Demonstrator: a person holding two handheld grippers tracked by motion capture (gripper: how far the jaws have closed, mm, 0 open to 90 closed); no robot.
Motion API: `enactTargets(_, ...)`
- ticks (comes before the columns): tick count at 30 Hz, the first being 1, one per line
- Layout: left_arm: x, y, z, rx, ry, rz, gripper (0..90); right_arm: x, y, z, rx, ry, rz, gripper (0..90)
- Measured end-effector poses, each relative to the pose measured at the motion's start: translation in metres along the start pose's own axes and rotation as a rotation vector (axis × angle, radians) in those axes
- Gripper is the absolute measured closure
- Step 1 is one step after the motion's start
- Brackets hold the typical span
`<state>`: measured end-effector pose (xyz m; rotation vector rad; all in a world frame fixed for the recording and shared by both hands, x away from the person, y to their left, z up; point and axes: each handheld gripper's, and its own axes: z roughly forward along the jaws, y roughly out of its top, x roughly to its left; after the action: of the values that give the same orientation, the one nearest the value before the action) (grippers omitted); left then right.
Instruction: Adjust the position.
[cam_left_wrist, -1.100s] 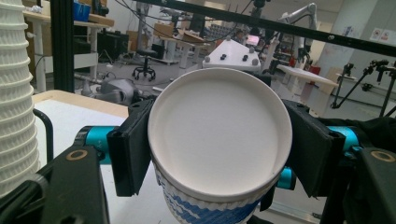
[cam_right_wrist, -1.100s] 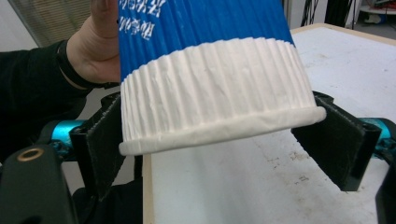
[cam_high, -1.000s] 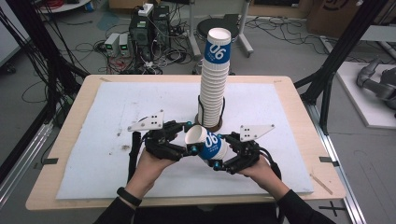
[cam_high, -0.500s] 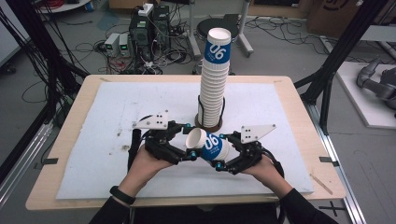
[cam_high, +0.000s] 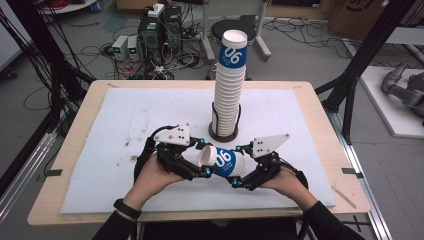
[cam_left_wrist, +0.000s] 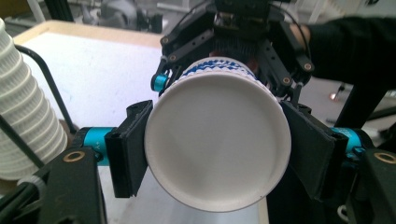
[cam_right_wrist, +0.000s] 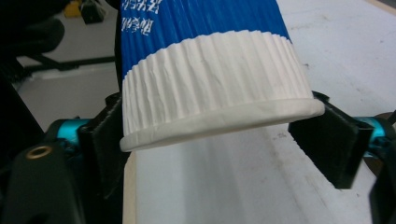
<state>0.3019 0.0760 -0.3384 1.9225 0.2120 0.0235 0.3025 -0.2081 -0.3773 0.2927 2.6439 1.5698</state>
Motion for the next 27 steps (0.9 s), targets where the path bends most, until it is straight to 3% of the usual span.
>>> enactTargets(7, 0.009, -0.010, -0.008, -0.180, -0.035, -0.055, 29.5, -0.006, -0.001, -0.012, -0.138, 0.030, 0.074, 15.6)
enactTargets(14, 0.012, -0.018, -0.006, -0.301, -0.049, -0.084, 29.5, -0.007, 0.001, -0.015, -0.256, 0.040, 0.144, 14.8)
enactTargets(20, 0.013, -0.023, 0.000, -0.333, -0.082, -0.097, 29.4, -0.007, 0.002, -0.015, -0.286, 0.066, 0.159, 14.9)
enactTargets(27, 0.013, -0.023, 0.000, -0.307, -0.087, -0.105, 29.0, -0.007, 0.002, -0.018, -0.271, 0.069, 0.141, 17.9)
